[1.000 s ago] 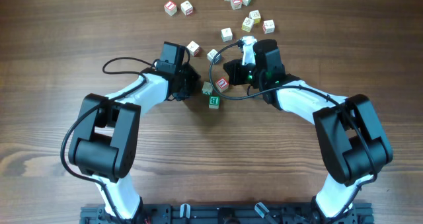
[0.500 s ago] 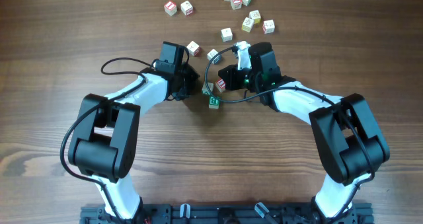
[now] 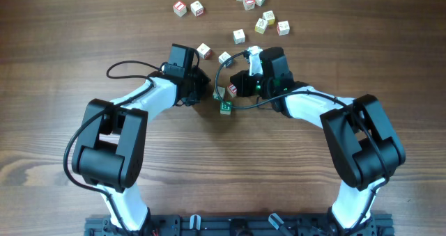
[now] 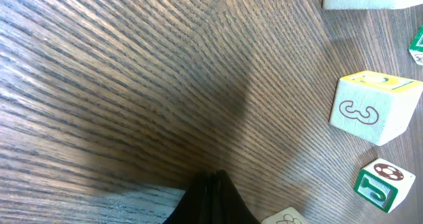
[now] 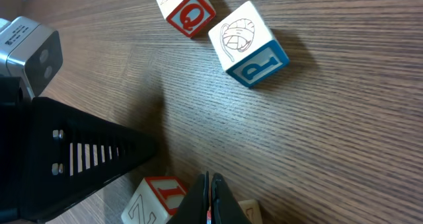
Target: Form a circle
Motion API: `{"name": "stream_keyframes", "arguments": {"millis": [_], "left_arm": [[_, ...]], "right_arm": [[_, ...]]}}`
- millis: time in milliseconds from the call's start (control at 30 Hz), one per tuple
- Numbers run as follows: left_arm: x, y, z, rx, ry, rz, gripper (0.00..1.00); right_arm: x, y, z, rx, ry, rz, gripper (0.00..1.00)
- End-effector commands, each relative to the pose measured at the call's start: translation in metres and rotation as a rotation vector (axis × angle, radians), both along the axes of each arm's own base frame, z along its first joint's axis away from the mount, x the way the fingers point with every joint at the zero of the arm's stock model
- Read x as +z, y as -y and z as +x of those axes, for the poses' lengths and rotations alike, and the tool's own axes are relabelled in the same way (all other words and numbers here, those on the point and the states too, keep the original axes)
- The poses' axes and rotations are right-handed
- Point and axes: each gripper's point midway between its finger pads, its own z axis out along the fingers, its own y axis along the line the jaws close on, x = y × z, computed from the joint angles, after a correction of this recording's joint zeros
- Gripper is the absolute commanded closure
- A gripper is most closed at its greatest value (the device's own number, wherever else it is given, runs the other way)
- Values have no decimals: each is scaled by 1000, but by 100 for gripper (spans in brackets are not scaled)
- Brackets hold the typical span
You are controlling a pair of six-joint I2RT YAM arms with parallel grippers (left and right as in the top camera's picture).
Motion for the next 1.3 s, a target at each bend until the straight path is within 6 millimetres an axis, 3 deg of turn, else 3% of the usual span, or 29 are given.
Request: {"name": "stream_keyframes", "arguments": {"millis": [0,1267], "left_arm": [[-53,-37,-33,67,-142,156,96],[-53,-38,-33,70,-140,162,96]], "right_arm": [[-1,-5,2,0,-8,3,95],[1,-4,-13,28,-84,-14,96]]}}
